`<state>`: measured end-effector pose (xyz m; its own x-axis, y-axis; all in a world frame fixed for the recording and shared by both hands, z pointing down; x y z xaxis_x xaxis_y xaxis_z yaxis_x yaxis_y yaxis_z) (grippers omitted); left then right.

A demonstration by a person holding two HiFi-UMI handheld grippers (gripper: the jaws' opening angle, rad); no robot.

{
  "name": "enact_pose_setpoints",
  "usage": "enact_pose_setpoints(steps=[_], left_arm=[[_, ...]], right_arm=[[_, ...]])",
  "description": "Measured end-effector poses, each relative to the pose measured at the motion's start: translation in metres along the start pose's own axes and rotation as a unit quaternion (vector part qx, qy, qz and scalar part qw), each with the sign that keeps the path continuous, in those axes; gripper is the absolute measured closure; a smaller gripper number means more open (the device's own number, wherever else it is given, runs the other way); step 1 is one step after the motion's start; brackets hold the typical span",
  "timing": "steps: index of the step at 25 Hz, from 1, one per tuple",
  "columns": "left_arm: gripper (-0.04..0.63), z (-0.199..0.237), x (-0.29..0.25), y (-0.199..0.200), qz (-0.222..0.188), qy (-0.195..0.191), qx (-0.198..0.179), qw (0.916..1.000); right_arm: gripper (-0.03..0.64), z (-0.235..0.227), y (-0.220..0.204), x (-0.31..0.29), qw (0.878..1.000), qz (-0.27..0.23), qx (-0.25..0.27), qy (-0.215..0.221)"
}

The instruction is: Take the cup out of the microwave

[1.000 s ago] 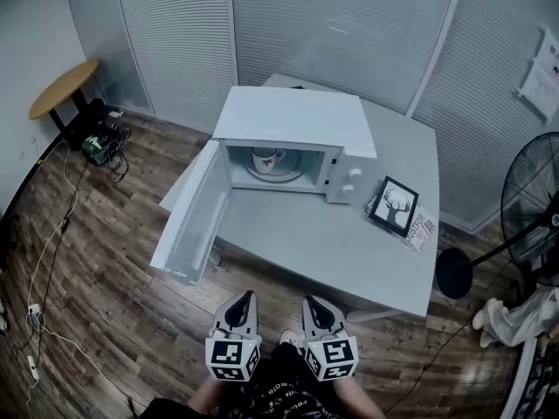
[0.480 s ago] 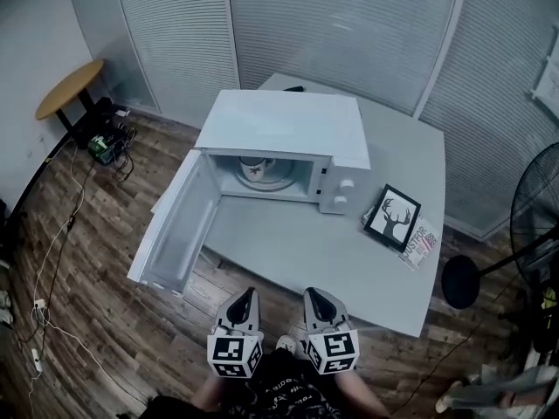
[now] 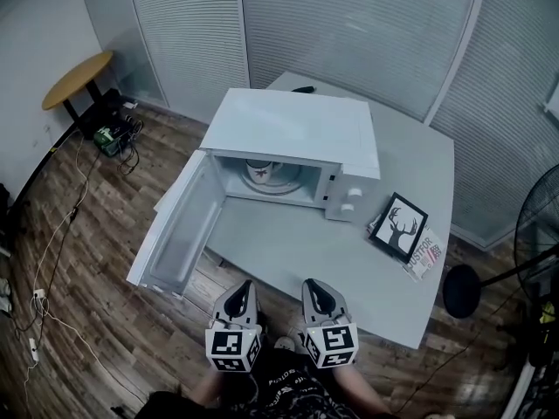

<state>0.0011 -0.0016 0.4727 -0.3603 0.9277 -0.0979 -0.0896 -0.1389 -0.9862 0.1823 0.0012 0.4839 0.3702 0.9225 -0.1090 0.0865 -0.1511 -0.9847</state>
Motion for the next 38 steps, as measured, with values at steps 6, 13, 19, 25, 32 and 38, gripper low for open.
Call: enact_pose_setpoints(steps=[6, 13, 19, 25, 32, 38], left_arm=[[0.589, 0.023, -0.028, 0.008, -0.004, 0.005, 0.003, 1.0], [0.589, 0.044, -0.065, 0.008, 0.004, -0.007, 0.009, 0.9999], [0.589, 0.062, -0.096, 0.012, 0.01, -0.018, 0.011, 0.9997], [0.589, 0.08, -0.117, 0.015, 0.015, -0.023, 0.013, 0.9995], [0.589, 0.093, -0.131, 0.015, 0.015, -0.03, 0.012, 0.9994], [0.589, 0.097, -0.143, 0.021, 0.008, -0.044, 0.002, 0.999]], right_arm=[[0.611, -0.007, 0.008, -0.033, 1.0, -0.003, 0.0, -0.01], [0.527, -0.011, 0.011, -0.077, 1.0, 0.006, -0.016, -0.002], [0.431, -0.015, 0.013, -0.115, 1.0, 0.01, -0.026, 0.001], [0.389, -0.013, 0.017, -0.151, 1.0, 0.01, -0.029, 0.009], [0.363, -0.006, 0.019, -0.188, 0.999, -0.002, -0.028, 0.017], [0.338, -0.004, 0.025, -0.223, 1.0, -0.003, -0.002, 0.005]])
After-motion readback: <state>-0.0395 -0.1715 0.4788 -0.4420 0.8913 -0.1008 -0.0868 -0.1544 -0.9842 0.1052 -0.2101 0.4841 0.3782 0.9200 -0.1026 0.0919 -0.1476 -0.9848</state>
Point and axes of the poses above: the fingertips, and each gripper's own axes: x backward along the fingers, z to its left, y out of its top, the point moved 7 cm from there along x, backward along the fingers, and after that the axes turned 11 degrees about -z, right-handed, at the moved point
